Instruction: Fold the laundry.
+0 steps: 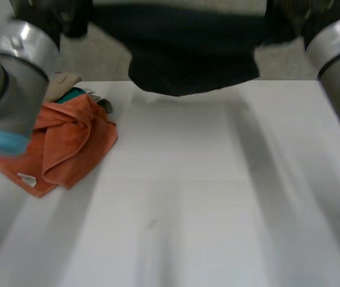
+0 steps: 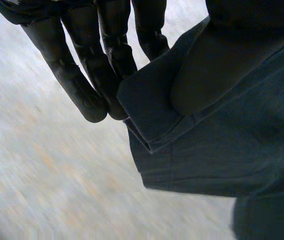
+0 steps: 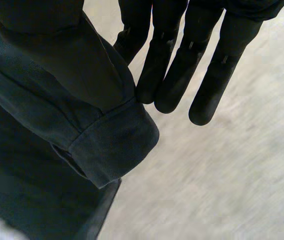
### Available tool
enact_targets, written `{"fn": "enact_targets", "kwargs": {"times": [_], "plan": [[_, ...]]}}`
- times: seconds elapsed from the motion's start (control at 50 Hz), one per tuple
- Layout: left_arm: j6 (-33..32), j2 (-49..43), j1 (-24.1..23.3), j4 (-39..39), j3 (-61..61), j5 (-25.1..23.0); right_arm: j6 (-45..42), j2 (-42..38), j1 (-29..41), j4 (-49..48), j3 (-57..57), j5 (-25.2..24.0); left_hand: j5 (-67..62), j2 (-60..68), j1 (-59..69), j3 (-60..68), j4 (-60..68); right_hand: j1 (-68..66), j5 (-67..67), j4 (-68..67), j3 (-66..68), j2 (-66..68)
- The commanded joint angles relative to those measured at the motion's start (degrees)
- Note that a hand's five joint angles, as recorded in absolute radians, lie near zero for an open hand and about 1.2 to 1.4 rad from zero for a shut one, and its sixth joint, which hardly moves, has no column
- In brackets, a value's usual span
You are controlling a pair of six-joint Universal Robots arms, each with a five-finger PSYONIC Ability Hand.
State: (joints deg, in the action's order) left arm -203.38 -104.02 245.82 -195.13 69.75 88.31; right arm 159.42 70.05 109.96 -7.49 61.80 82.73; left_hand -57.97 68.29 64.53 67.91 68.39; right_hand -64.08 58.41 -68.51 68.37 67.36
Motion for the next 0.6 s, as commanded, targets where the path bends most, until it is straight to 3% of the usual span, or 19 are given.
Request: {"fn": "enact_targets", "kwargs": {"times": [0.02, 0.22, 0.32, 0.48, 0.54, 0.6], "plan": [[0.62, -1.88, -1.39, 0.63, 14.87, -1.83, -3.23, -4.56, -0.63, 1.08, 11.66, -1.43, -12.03, 11.71, 15.47, 12.09, 11.61, -15.92, 11.59, -11.49, 11.63, 12.64], [-0.34, -6.64, -3.68, 3.97, 30.0, -1.22, -9.74, -6.86, -1.86, 5.55, 26.08, -2.75, -12.03, 11.71, 15.47, 12.09, 11.61, -15.92, 11.59, -11.49, 11.63, 12.64], [-1.75, 2.67, -5.44, 11.96, 35.19, 0.37, -14.66, -0.53, -1.94, 14.51, 29.51, -3.81, -12.03, 11.71, 15.47, 12.09, 11.61, -15.92, 11.59, -11.49, 11.63, 12.64], [-1.93, 14.71, -11.32, 29.86, 38.8, 1.77, -27.29, 8.96, -4.22, 40.94, 31.53, -4.07, -12.03, 11.71, 15.47, 12.09, 11.61, -15.92, 11.59, -11.49, 11.63, 12.64], [-1.93, 15.08, -12.03, 34.37, 38.8, 1.95, -30.91, 9.32, -5.02, 45.97, 31.97, -4.07, -12.03, 11.71, 15.47, 12.09, 11.61, -15.92, 11.59, -11.49, 11.63, 12.64], [-2.19, 14.81, -11.59, 36.14, 38.54, 1.69, -33.3, 8.88, -5.2, 44.68, 32.41, -5.04, -12.03, 11.71, 15.47, 12.09, 11.61, -15.92, 11.59, -11.49, 11.63, 12.64]]}}
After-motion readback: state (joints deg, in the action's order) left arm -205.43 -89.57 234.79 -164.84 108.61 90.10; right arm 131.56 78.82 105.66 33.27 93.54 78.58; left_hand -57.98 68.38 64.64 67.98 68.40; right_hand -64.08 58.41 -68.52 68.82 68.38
